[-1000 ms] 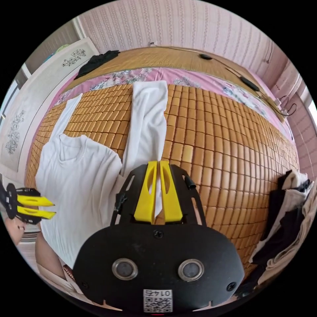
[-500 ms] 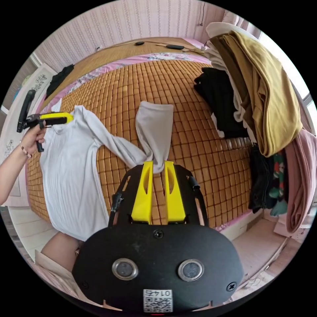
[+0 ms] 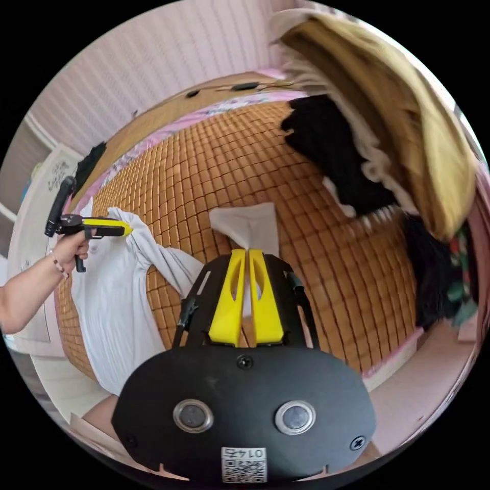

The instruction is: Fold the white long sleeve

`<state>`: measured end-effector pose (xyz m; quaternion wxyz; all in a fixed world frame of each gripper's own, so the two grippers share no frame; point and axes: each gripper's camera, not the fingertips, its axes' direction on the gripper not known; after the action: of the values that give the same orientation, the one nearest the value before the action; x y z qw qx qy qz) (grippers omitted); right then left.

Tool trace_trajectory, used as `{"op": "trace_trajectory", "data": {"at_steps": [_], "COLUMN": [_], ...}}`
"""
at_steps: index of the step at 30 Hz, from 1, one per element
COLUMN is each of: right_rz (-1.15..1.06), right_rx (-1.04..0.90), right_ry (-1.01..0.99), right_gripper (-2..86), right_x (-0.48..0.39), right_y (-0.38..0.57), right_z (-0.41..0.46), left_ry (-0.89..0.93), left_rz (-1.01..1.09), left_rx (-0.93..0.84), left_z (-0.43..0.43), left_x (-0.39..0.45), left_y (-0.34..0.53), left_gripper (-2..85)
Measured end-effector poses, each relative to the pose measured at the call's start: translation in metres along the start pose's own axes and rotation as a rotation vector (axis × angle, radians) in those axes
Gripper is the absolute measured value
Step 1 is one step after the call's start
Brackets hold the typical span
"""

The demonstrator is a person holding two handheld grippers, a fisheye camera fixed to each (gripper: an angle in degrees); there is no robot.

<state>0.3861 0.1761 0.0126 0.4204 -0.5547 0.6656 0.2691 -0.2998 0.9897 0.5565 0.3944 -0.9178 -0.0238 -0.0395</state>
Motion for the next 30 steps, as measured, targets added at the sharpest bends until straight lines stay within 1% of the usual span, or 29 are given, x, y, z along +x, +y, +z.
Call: {"op": "trace_trajectory", "data": {"at_steps": [4,6,8,10,12,14,16,18,20,22,24,27,30], "right_rz": [0.166,0.214,0.24,0.332,0.353,0.347,0.32,0.316,0.289,0.301,0.344,0.437,0.463], "right_rx": [0.009,-0.001,0.011,-0.009,-0.038,-0.023,-0.056,-0.076,-0.12,-0.177,-0.133,-0.054,0.005], "right_ry": [0.06,0.088,0.156,0.257,0.232,0.184,0.123,0.066,0.024,-0.006,0.012,0.011,0.095], "right_gripper": [1.5,2.2,3.3,3.5,4.1,5.3,7.5,7.6,5.2,0.8,0.2,0.1,0.2], "right_x": [0.035,0.046,0.059,0.084,0.099,0.108,0.116,0.12,0.119,0.121,0.124,0.128,0.128], "right_y": [0.067,0.082,0.089,0.095,0.097,0.1,0.101,0.103,0.106,0.115,0.128,0.154,0.162], "right_z": [-0.065,-0.075,-0.075,-0.065,-0.061,-0.059,-0.046,-0.033,-0.019,-0.015,-0.033,-0.069,-0.095], "left_ry": [-0.038,-0.029,-0.014,-0.034,-0.081,-0.067,-0.07,-0.064,-0.047,-0.058,-0.113,-0.081,-0.065], "left_rz": [0.043,0.071,0.089,0.098,0.081,0.065,0.048,0.042,0.048,0.043,0.067,0.084,0.1], "left_rx": [0.042,0.064,0.066,0.056,0.041,0.016,0.009,0.014,-0.007,-0.049,-0.032,-0.059,-0.015], "left_z": [-0.005,-0.008,-0.007,-0.002,0.008,0.015,0.02,0.023,0.031,0.043,0.045,0.045,0.037], "left_x": [0.005,0.009,0.011,0.013,0.01,0.007,0.005,0.005,0.006,0.007,0.01,0.009,0.009], "left_y": [-0.011,-0.021,-0.031,-0.043,-0.06,-0.072,-0.082,-0.091,-0.097,-0.102,-0.104,-0.112,-0.114], "left_gripper": [-0.6,-0.8,-0.8,-0.8,-0.3,0.4,1.7,4.6,5.7,4.5,1.5,-0.2,-0.2]}}
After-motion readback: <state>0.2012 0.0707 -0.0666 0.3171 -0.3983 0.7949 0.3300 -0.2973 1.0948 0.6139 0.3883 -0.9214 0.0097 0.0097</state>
